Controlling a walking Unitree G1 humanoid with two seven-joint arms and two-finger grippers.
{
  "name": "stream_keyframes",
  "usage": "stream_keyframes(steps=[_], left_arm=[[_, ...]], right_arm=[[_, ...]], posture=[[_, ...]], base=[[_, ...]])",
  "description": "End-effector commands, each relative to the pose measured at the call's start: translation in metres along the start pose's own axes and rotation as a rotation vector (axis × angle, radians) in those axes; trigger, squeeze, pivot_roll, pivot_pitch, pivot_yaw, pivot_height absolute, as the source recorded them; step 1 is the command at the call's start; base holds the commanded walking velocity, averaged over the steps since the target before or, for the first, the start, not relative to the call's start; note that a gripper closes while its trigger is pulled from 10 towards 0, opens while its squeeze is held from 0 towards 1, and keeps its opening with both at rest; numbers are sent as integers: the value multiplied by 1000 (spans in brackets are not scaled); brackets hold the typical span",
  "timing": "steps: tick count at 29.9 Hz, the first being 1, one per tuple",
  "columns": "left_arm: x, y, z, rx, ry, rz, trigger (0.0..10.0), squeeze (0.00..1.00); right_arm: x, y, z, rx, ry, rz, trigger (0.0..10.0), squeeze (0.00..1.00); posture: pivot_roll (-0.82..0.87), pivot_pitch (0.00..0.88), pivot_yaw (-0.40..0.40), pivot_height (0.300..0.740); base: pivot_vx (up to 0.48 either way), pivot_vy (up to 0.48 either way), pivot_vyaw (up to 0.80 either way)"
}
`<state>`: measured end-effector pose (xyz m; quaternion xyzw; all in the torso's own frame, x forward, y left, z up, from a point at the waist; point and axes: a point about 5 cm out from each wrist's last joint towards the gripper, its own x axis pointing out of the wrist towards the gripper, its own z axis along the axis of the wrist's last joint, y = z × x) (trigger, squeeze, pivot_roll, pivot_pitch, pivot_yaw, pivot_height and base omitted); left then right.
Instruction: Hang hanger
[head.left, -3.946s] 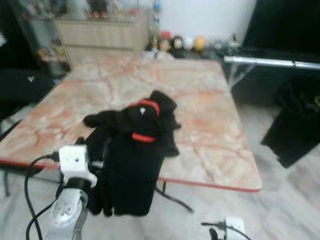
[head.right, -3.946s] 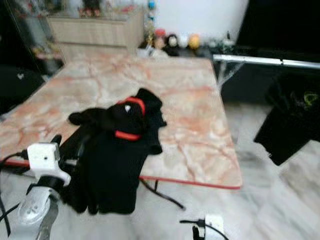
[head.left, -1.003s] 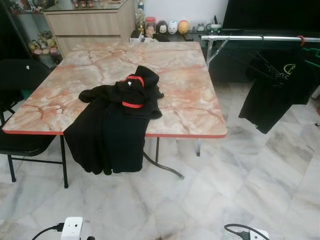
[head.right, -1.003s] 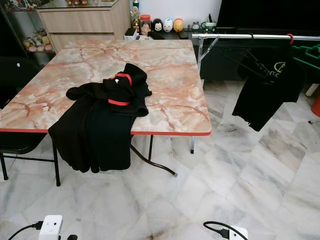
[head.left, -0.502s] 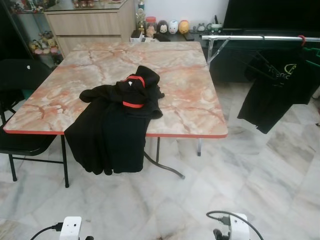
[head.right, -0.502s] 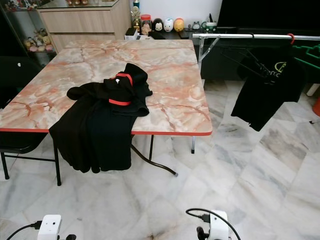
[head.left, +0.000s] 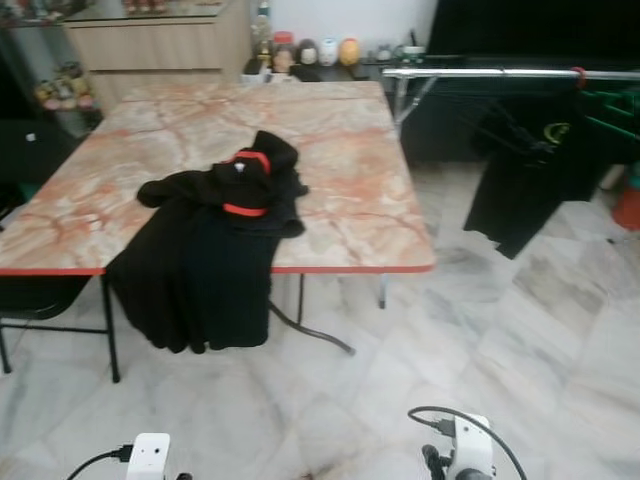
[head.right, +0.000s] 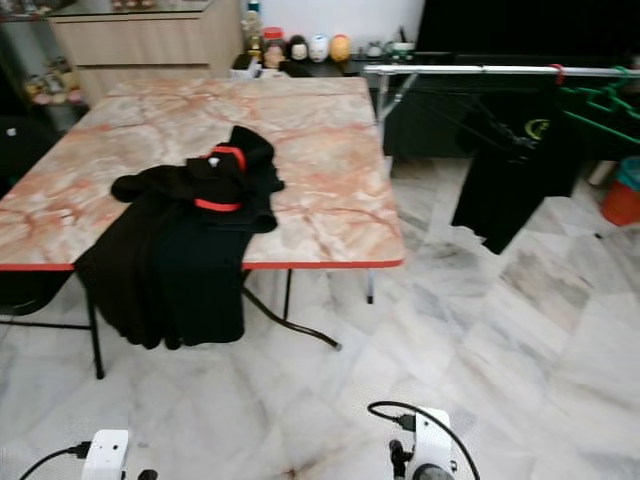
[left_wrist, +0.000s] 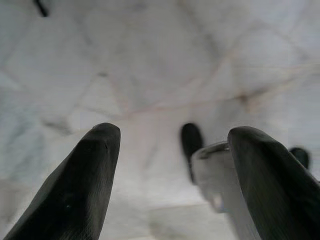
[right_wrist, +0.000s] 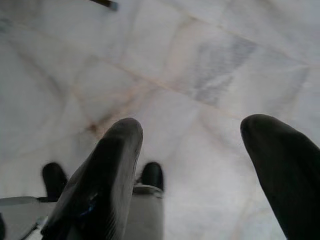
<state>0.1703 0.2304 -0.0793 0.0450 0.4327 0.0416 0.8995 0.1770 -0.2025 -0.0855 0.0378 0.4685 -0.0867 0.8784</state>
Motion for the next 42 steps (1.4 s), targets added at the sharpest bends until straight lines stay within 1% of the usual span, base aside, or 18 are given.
stream_keyframes(steps=[1, 18, 26, 34, 42], left_arm=[[-2, 7, -4, -19, 7, 33, 10000, 0], [0, 2, 3, -31, -27, 19, 10000, 0], [0, 1, 4, -38, -35, 19, 10000, 0], [0, -3, 3, -40, -36, 10, 10000, 0], [0, -1, 4, -43, -37, 9, 10000, 0]], right_arm=[[0, 2, -2, -19, 8, 4, 10000, 0], [-1, -2, -3, -46, 10, 11, 10000, 0], [-1, -2, -2, -54, 9, 15, 10000, 0], [-1, -4, -3, -64, 8, 15, 10000, 0], [-1, -4, -2, -60, 7, 15, 10000, 0]], posture=[[4, 0, -7, 740], [-4, 0, -11, 740], [-1, 0, -12, 740], [-3, 0, -14, 740], [-4, 0, -11, 740]], base=[[0, -292, 0], [0, -329, 0], [0, -338, 0], [0, -336, 0], [0, -337, 0]])
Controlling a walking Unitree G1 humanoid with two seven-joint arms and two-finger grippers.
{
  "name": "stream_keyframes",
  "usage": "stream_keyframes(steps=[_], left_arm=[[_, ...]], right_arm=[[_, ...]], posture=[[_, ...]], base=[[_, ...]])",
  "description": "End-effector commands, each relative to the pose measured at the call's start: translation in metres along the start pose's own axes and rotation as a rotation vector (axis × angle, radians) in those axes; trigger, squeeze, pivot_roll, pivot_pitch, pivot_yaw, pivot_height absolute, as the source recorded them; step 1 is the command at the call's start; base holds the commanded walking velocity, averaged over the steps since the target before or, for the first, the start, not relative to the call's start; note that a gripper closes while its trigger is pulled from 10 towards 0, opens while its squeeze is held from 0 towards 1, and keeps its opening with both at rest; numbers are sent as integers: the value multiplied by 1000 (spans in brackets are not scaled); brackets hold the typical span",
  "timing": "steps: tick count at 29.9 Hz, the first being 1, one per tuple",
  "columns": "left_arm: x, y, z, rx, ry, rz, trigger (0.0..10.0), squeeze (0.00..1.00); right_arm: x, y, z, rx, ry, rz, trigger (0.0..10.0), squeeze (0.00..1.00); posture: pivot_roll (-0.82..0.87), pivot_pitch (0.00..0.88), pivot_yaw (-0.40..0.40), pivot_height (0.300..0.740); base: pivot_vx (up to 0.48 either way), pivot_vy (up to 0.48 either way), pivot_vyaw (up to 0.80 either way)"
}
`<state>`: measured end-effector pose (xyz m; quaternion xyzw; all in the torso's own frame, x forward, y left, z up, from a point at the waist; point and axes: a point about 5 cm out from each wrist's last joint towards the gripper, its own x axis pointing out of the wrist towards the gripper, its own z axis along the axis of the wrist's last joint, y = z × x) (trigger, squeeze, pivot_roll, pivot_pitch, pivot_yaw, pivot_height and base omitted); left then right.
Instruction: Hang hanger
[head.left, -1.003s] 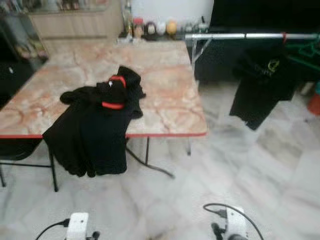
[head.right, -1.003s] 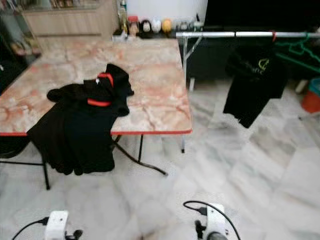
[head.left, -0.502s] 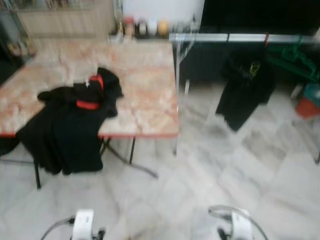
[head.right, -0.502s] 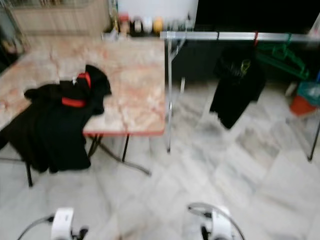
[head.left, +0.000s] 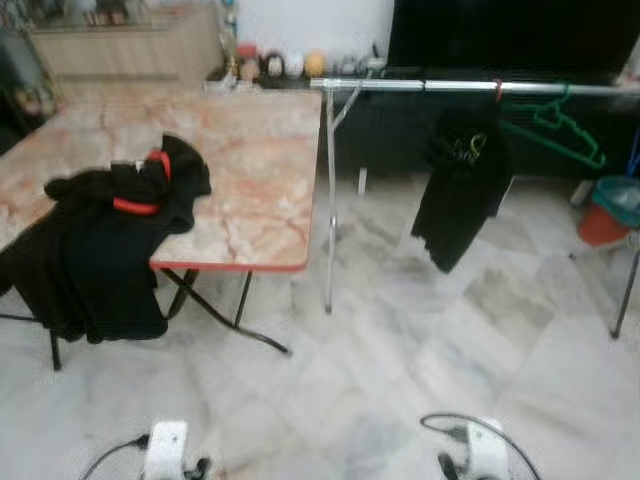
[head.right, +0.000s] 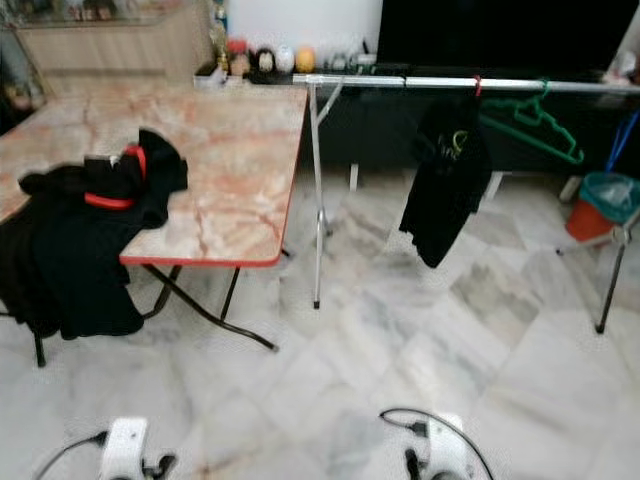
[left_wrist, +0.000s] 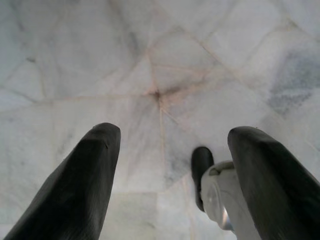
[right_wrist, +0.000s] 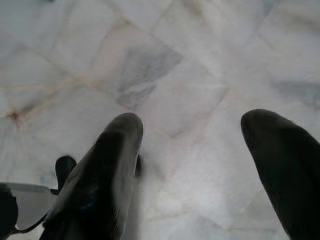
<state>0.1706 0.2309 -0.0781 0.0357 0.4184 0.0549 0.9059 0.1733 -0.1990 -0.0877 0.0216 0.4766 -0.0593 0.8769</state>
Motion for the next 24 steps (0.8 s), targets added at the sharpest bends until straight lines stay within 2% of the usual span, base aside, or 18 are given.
stream_keyframes(steps=[1, 17, 24], left_arm=[[1, -2, 3, -12, -8, -7, 10000, 0], [1, -5, 1, -15, 2, -12, 10000, 0], [1, -3, -1, -28, 18, 3, 10000, 0]], right_arm=[[0, -7, 2, -4, -8, -17, 10000, 0], [0, -7, 2, -1, -9, -14, 10000, 0], [-1, -9, 2, -9, -7, -15, 10000, 0]], posture=[[-4, 0, -11, 740], [3, 0, -15, 740], [6, 0, -23, 740]], base=[[0, -337, 0], [0, -336, 0], [0, 0, 0]])
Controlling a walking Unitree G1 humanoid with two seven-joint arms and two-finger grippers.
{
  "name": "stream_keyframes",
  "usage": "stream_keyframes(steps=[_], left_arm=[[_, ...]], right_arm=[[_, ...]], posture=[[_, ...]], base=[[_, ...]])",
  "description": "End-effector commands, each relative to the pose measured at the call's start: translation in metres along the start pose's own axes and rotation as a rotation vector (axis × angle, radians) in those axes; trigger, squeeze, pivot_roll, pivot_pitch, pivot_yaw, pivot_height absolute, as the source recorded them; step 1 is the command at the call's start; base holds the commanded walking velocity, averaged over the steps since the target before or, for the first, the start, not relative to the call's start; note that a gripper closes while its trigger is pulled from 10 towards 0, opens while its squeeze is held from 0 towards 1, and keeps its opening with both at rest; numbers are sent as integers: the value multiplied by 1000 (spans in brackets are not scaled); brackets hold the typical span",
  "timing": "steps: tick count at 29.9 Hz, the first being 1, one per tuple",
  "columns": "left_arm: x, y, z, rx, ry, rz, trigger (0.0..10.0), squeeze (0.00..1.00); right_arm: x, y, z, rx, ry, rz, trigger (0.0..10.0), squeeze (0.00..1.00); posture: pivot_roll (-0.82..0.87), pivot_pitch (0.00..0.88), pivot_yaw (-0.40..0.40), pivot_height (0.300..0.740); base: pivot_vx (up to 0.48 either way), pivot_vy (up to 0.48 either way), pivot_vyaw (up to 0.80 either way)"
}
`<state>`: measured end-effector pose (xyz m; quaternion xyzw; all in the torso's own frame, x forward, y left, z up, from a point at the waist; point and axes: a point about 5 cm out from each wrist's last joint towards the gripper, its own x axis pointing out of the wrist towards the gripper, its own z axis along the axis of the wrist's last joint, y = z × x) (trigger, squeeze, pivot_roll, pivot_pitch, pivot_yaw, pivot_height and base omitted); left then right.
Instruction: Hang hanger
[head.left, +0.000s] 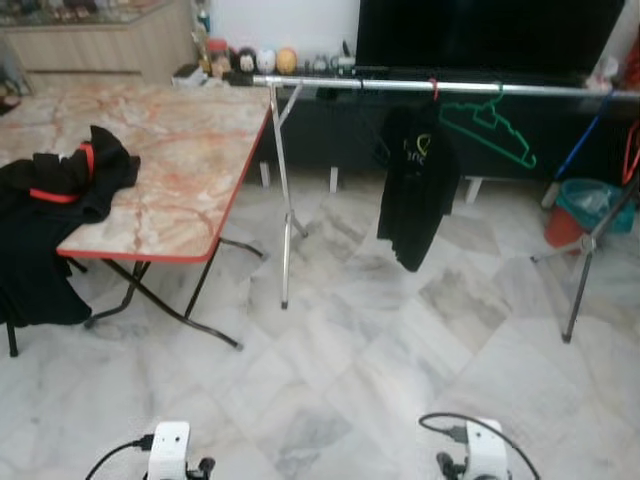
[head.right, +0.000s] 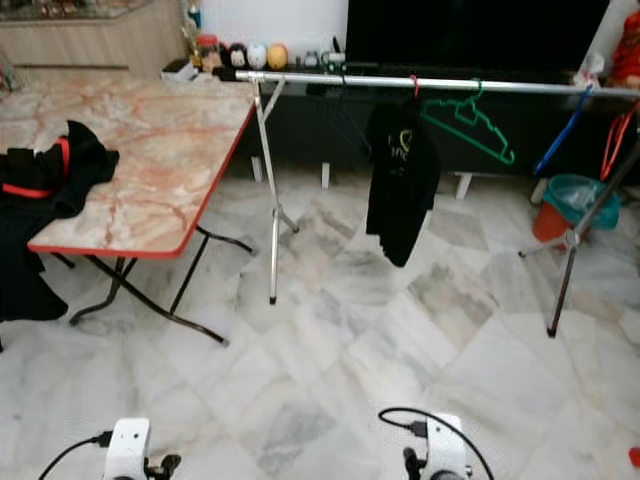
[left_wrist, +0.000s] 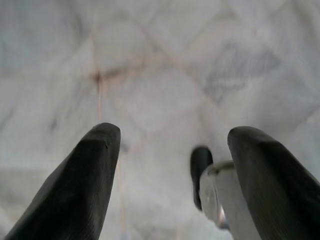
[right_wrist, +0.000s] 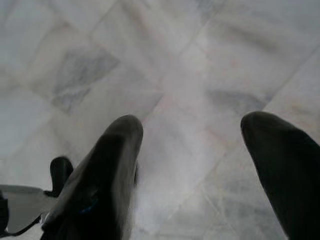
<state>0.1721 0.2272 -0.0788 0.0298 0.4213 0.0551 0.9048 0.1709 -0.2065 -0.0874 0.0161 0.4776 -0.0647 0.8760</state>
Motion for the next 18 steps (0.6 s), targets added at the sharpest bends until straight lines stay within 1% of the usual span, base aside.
stream_keyframes(steps=[1, 13, 15, 18], left_arm=[[0, 1, -2, -19, 12, 8, 10000, 0], [-2, 1, -6, -18, 20, -1, 10000, 0], [-2, 2, -7, -15, 21, -4, 10000, 0], [-2, 4, -7, -9, 20, 5, 10000, 0]], right_arm=[[0, -1, 3, -5, -9, 0, 10000, 0], [0, 0, 2, 0, -8, -4, 10000, 0], [0, 0, 1, -18, 6, -4, 10000, 0], [0, 1, 0, -16, 8, -1, 10000, 0]], posture=[[7, 0, -24, 740], [8, 0, -21, 740], [6, 0, -19, 740], [10, 0, -21, 740]], base=[[0, 0, 0], [0, 0, 0], [0, 0, -650], [0, 0, -775]])
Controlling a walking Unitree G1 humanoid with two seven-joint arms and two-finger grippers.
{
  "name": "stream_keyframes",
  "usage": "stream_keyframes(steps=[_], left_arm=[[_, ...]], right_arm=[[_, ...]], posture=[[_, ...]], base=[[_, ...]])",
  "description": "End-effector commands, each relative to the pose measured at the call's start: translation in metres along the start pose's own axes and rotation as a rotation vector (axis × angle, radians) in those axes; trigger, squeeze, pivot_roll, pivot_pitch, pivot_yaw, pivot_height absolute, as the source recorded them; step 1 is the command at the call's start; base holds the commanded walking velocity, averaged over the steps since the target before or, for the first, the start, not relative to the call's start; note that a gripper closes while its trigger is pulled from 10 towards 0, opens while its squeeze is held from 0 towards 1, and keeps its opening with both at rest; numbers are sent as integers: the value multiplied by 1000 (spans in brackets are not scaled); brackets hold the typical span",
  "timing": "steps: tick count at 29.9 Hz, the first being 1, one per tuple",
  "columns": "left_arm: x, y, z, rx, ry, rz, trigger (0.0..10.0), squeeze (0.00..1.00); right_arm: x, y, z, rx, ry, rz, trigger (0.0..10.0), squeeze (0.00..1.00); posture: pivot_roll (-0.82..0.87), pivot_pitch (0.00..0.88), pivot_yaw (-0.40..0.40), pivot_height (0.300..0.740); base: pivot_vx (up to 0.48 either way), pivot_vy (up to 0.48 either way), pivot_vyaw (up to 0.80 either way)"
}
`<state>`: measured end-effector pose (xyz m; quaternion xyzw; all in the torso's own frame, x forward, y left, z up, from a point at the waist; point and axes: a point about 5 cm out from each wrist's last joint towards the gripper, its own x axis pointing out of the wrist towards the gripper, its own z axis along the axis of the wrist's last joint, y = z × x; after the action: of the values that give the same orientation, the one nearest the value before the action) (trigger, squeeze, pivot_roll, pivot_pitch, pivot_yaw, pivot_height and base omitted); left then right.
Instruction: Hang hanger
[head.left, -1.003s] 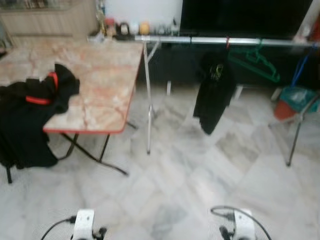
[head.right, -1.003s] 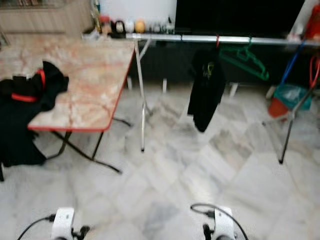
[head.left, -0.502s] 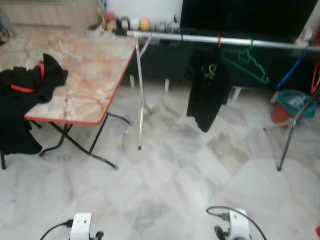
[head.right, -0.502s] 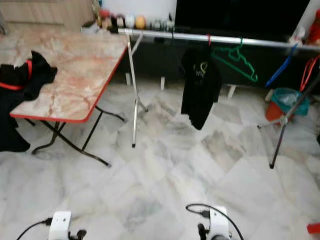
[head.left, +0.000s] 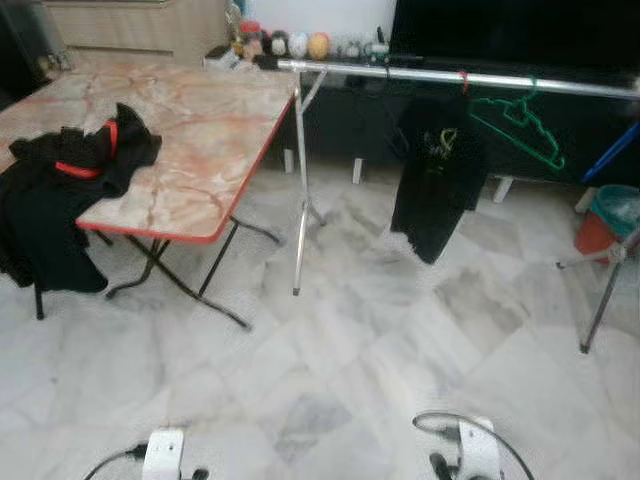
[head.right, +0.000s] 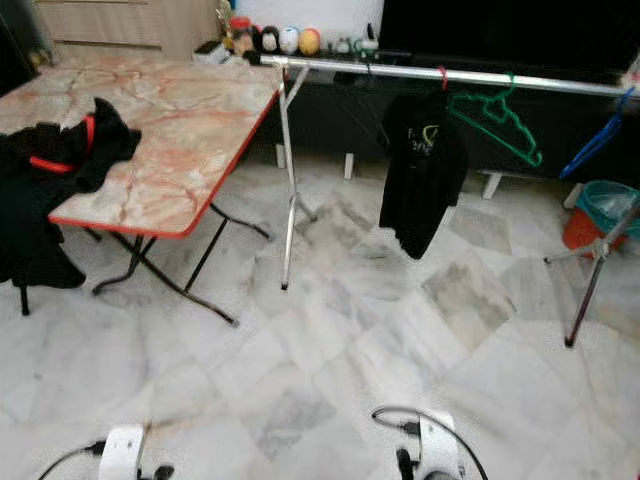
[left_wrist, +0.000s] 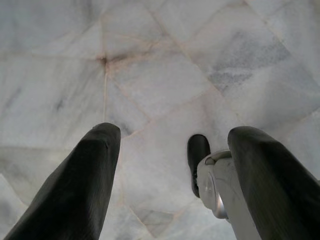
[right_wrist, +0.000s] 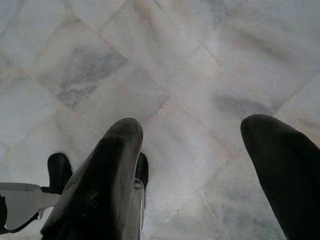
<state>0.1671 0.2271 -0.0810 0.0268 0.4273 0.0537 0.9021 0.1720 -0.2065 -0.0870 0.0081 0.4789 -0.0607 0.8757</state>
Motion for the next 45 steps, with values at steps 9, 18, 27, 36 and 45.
stream_keyframes(steps=[9, 18, 27, 36, 45], left_arm=[[-2, 5, -8, -9, 30, 14, 10000, 0], [-3, 8, -9, -17, 38, 16, 10000, 0], [-3, 8, -11, 23, 49, 20, 10000, 0], [-3, 3, -12, 42, 54, 7, 10000, 0], [-3, 2, -11, 21, 46, 11, 10000, 0]], right_arm=[[0, 1, -2, -1, 11, 3, 10000, 0], [0, 1, -2, -6, 14, 4, 10000, 0], [0, 0, -3, -12, 15, 7, 10000, 0], [0, 1, -3, -9, 15, 9, 10000, 0], [0, 1, -3, -10, 16, 9, 10000, 0]], posture=[[9, 0, -19, 740], [10, 0, -22, 740], [11, 0, -24, 740], [13, 0, -24, 740], [13, 0, -24, 740]], base=[[0, 0, -750], [0, 0, -750], [70, 0, -751], [221, 0, -750], [0, 0, -750]])
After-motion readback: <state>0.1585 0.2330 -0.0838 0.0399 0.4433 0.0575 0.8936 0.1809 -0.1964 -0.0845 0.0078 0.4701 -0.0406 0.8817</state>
